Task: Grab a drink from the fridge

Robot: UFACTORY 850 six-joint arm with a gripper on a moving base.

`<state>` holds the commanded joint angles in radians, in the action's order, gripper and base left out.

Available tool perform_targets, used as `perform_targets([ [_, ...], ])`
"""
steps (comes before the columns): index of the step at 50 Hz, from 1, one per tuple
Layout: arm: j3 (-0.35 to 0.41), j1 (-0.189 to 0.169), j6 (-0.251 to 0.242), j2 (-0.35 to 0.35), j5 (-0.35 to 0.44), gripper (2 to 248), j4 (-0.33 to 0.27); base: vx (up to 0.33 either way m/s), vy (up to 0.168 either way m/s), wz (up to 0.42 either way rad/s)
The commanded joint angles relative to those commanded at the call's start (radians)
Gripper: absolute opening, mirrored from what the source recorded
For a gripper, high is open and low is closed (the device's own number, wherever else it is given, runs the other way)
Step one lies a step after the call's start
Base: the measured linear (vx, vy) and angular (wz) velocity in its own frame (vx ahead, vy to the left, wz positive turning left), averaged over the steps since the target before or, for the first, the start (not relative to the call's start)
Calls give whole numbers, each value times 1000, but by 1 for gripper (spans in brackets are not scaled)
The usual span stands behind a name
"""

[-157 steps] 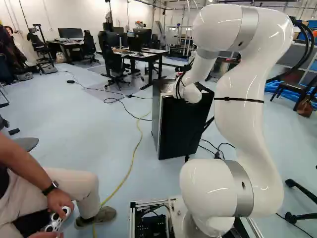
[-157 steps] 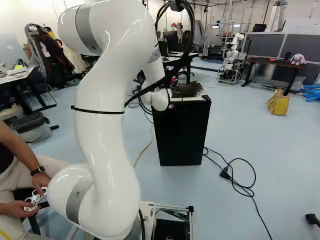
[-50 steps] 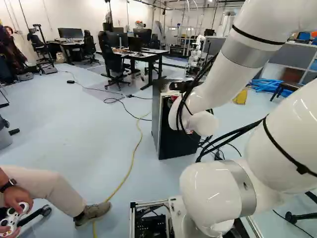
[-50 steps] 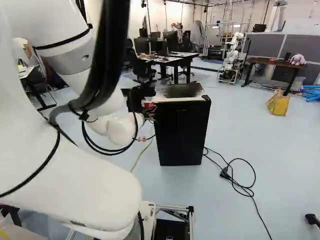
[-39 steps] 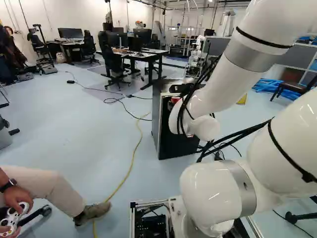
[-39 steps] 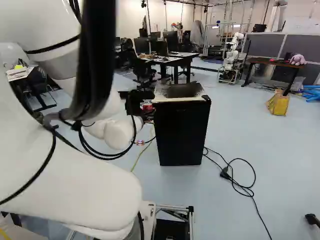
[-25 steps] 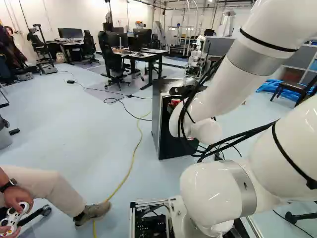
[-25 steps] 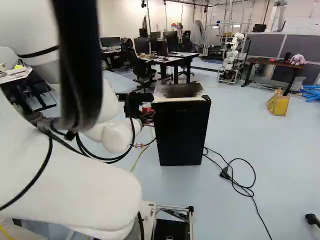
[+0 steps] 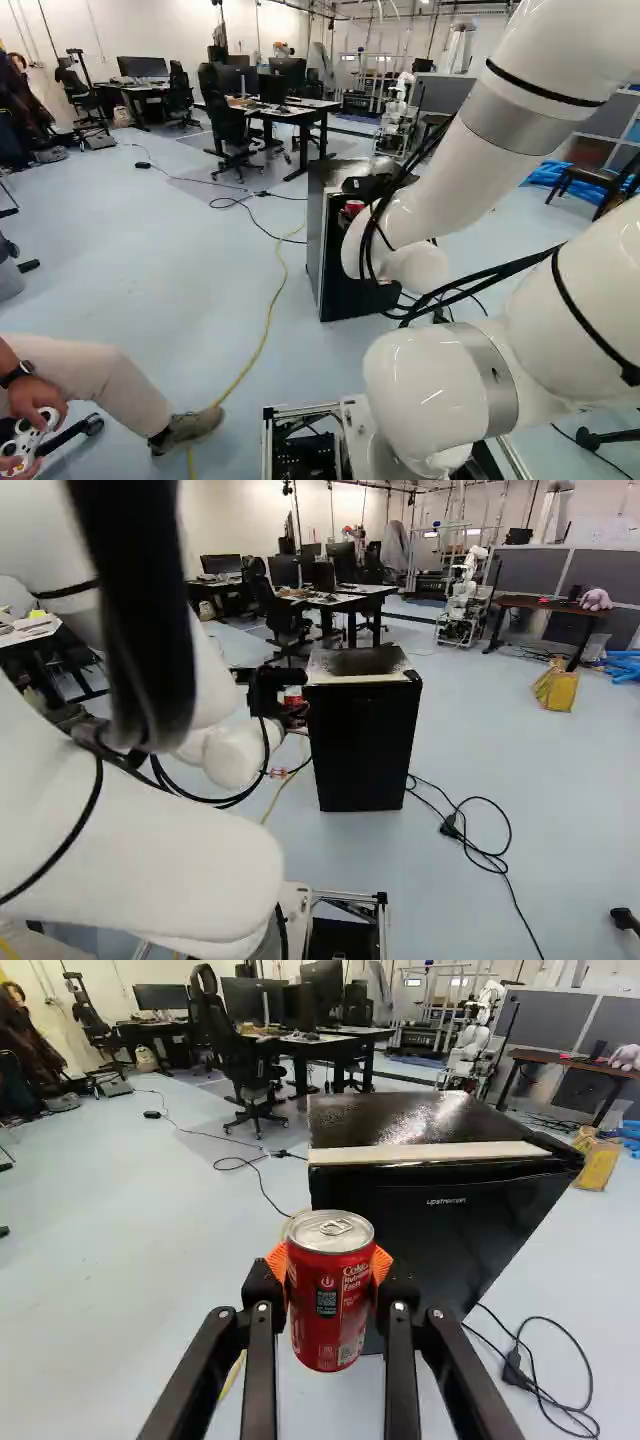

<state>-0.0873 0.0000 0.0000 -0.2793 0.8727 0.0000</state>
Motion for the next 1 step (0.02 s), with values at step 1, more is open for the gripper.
perform_targets([
  [1, 0, 0, 0, 0, 0, 98, 0, 0, 0, 0],
])
